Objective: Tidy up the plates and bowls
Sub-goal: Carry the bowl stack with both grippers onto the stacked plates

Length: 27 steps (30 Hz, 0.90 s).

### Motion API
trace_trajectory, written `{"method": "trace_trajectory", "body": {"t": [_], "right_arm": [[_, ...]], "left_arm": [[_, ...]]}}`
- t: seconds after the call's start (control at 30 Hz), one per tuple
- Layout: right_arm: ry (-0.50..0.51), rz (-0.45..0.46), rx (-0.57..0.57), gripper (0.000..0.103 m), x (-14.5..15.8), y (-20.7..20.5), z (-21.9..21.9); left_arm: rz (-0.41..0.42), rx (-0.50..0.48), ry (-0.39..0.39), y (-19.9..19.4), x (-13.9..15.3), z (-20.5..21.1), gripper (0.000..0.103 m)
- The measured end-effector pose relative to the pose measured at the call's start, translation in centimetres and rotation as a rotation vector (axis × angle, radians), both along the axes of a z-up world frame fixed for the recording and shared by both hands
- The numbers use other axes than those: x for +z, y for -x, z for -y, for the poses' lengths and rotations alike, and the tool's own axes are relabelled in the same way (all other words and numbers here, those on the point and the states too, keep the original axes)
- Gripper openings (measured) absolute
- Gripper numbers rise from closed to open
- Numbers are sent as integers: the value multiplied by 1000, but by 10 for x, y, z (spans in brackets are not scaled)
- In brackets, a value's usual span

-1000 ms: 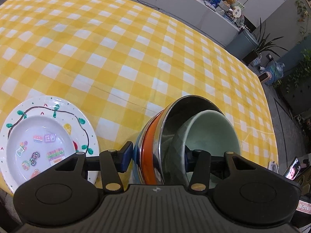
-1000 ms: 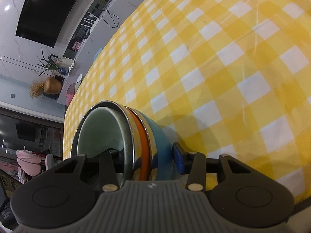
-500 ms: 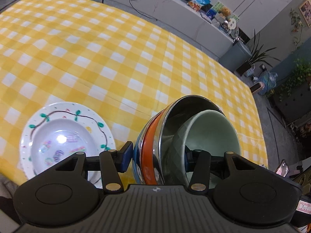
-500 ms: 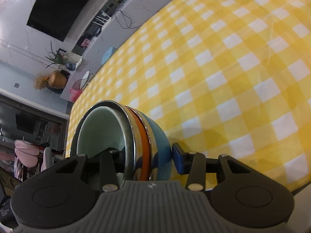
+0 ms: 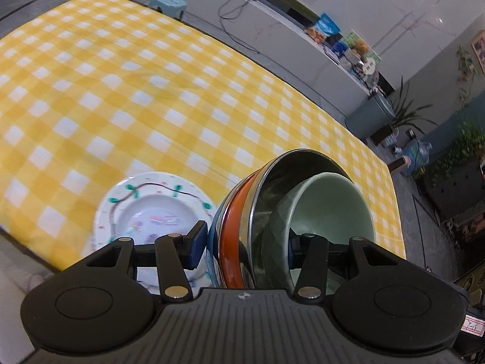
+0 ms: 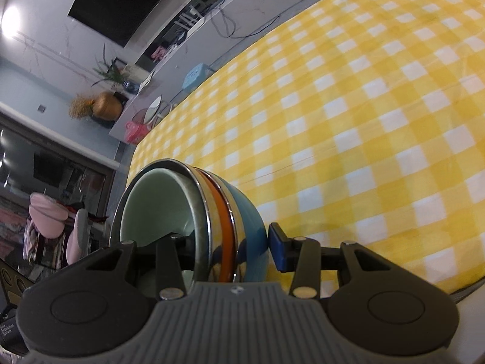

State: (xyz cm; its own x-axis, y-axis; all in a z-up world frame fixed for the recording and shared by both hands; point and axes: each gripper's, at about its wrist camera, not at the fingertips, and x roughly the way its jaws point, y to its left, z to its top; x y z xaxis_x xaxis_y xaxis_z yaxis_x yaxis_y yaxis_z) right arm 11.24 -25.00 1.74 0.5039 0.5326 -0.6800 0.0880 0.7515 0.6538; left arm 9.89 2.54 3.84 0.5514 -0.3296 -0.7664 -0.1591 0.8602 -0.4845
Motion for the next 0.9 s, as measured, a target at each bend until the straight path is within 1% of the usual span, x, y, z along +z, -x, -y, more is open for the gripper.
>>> {"method": "trace_trajectory", "body": {"t": [0.27,0.4,0.67,0.9], "right_arm": [[23,-26,75,42,-9,-11,-44],[30,-40,106,42,-16,-17,-61],[46,-75,126,42,-29,-28,-76],[62,-91,122,42,-36,-33,-81]], "left_arm": [[-33,88,34,3,-14,-45,55],[-49,113,42,2,-20,-61,55],[-93,134,55,-3,-36,-75,55],[-110,131,64,-9,-46,-78,55]]}}
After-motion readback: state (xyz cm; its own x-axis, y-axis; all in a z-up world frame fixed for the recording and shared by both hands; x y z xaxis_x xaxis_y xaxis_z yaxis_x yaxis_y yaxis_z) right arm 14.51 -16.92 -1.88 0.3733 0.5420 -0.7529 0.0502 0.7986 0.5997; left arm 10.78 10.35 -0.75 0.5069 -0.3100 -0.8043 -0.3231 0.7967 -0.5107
